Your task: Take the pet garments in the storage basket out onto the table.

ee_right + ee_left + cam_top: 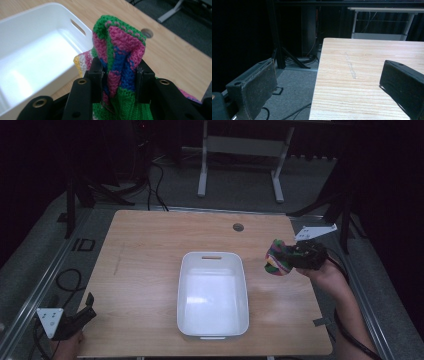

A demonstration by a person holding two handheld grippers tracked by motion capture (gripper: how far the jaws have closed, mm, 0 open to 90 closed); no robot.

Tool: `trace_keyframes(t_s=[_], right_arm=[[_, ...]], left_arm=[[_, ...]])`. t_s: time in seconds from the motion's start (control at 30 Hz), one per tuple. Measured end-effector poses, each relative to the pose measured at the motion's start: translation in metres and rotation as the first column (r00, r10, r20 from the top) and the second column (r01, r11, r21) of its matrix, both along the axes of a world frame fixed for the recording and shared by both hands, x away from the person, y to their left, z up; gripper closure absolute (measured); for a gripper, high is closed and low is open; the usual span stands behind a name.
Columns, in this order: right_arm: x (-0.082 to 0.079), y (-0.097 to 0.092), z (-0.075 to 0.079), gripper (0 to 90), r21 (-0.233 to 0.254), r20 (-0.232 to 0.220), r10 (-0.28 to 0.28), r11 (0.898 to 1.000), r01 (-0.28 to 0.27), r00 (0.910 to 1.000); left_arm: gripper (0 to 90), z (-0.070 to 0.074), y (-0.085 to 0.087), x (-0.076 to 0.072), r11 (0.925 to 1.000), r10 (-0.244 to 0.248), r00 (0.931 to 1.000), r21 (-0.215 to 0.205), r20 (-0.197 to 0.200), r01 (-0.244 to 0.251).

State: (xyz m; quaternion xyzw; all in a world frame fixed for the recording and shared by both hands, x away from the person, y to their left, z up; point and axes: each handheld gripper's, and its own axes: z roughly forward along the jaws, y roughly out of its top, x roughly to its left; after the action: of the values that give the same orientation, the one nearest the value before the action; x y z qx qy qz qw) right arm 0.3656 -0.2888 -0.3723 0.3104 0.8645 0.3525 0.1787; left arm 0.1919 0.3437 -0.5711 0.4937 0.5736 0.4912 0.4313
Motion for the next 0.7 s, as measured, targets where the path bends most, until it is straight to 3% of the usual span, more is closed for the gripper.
trace_keyframes(t_s=[0.33,0.53,0.7], right_arm=[[0.019,0.0,-0.063,64.7,0.021,-0.085,-0.038,0.999,0.04,0.9956],[0.027,-0.003,-0.1,64.5,0.02,-0.154,-0.074,0.997,0.078,0.9853],[0.029,0.001,-0.124,63.6,-0.006,-0.186,-0.097,0.995,0.098,0.9778]], left_arm=[[1.4,0.0,0.0,0.0,1.0,-0.003,1.0,0.003,0.003,0.003],[1.4,0.0,0.0,0.0,1.0,-0.004,1.0,0.004,0.003,0.004],[1.3,0.0,-0.001,0.0,1.0,-0.004,1.0,0.005,0.004,0.004]])
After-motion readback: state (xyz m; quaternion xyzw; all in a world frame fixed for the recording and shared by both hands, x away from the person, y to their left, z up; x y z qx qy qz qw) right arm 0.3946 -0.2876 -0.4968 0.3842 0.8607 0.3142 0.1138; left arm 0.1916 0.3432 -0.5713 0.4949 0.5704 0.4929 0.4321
